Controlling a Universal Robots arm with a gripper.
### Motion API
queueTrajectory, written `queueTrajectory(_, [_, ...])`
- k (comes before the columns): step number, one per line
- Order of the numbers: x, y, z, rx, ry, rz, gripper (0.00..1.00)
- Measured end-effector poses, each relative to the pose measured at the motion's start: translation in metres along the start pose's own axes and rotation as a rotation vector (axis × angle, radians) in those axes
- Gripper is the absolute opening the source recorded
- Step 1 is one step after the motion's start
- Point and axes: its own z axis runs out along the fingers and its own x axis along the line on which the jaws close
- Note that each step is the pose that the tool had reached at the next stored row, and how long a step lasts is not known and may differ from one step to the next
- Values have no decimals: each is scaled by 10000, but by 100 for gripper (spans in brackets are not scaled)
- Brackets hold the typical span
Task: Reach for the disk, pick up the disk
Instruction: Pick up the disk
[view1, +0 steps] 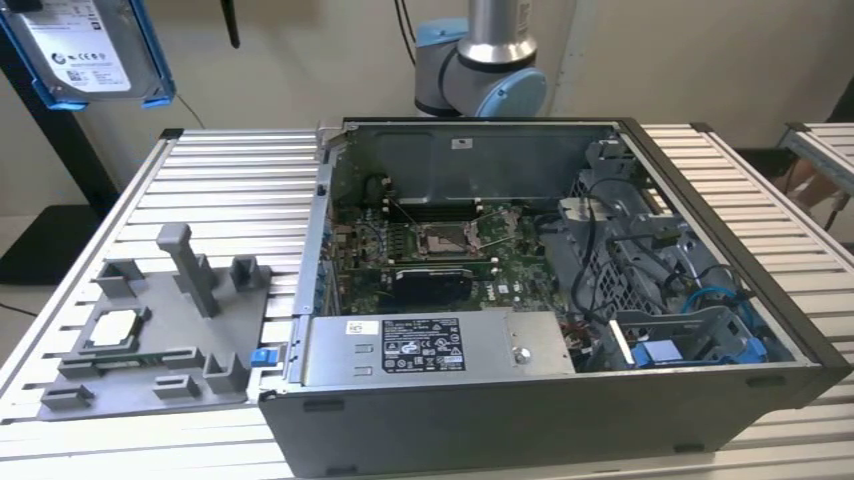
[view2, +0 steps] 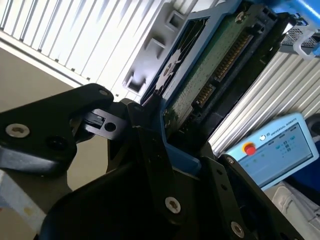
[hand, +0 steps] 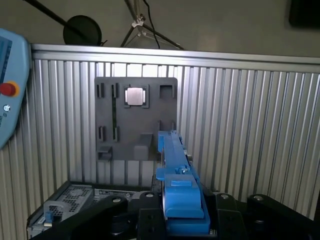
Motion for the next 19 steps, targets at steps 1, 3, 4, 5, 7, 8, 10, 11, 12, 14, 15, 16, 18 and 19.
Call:
queueTrajectory(1, [1, -19, 2, 0, 0, 0, 0])
queueTrajectory(3, [2, -48, 5, 1, 0, 0, 0])
queueTrajectory(4, [2, -62, 7, 1, 0, 1, 0])
queueTrajectory(5, [2, -74, 8, 0, 0, 1, 0])
queueTrajectory(7, [3, -102, 10, 0, 0, 0, 0])
queueTrajectory(8, [4, -120, 12, 0, 0, 0, 0])
queueTrajectory(10, [5, -148, 15, 0, 0, 1, 0])
queueTrajectory(11, [5, -161, 16, 0, 0, 0, 0])
queueTrajectory(12, [6, -173, 18, 1, 0, 0, 0])
queueTrajectory(14, [6, -192, 19, 1, 0, 0, 0])
queueTrajectory(15, [4, -196, 20, 1, 0, 1, 0])
queueTrajectory(16, [3, -203, 21, 1, -1, 2, 0])
queueTrajectory(18, [5, -254, 25, 0, 0, 1, 0])
queueTrajectory(19, [6, -276, 28, 0, 0, 1, 0])
